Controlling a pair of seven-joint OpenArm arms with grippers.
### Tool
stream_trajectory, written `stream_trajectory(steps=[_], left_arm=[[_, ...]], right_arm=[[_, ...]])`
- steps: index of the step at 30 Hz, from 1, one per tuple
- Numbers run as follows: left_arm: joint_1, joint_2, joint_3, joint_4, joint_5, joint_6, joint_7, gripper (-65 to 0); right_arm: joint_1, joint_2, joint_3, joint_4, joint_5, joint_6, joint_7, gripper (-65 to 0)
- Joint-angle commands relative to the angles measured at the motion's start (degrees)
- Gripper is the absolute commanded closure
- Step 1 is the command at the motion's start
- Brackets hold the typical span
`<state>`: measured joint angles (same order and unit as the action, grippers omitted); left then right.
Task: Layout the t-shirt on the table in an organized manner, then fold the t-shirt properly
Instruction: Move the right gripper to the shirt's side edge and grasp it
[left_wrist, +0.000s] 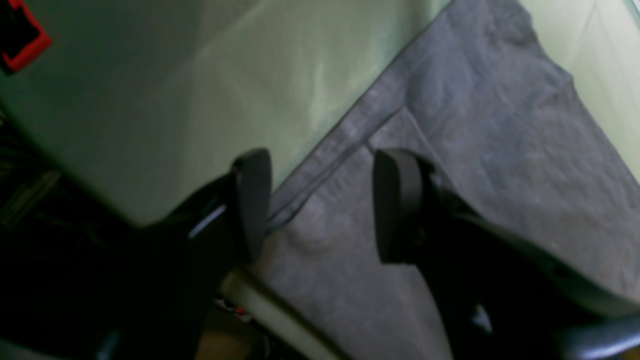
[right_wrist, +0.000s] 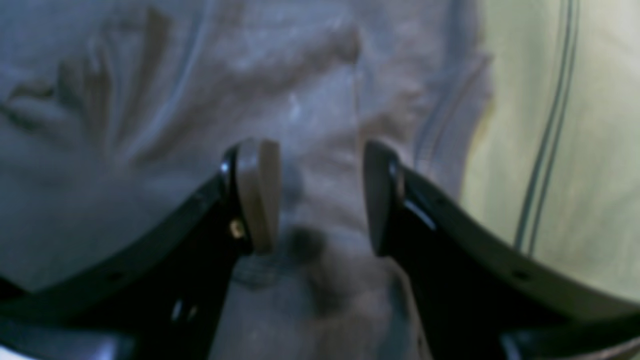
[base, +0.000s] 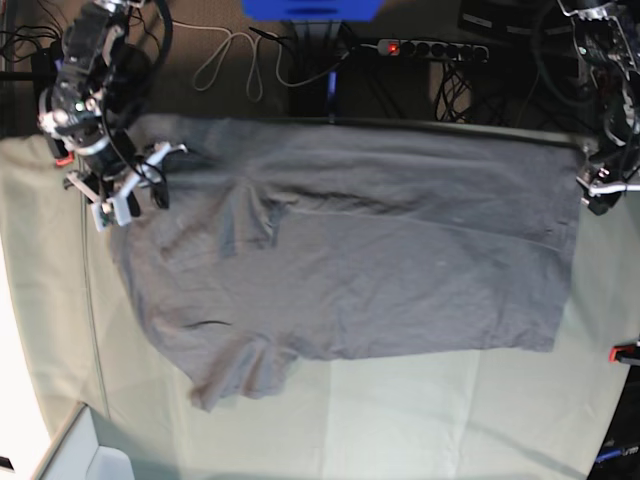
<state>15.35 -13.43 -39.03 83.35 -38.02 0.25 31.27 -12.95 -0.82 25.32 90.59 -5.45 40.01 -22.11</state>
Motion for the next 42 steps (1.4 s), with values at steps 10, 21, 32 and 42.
stream_trajectory(steps=[10,21,32,42], left_arm=[[1.30,-1.03,-0.49,0.47,0.00,-0.12,-0.98,-32.0],[1.74,-1.03,-0.49,0.47,0.35,-0.12,-0.98,-32.0],[1.57,-1.03,-0.49,0.47,0.35,-0.03,-1.07,-32.0],[1.39,-1.03,-0.49,0.47,0.35,-0.03,-1.16,-32.0]], right_arm=[[13.79,2.36,-1.01,-11.25,0.57,-0.01,-1.14,-27.8],[22.14,6.49,-1.01,-26.10,0.66,-0.01,-0.70,-27.8],[21.87,6.14,-7.52,-26.19,0.66,-0.01,-0.70,-27.8],[22.58,6.14,-7.87,-26.19,0.66,-0.01,-0.70,-3.5]])
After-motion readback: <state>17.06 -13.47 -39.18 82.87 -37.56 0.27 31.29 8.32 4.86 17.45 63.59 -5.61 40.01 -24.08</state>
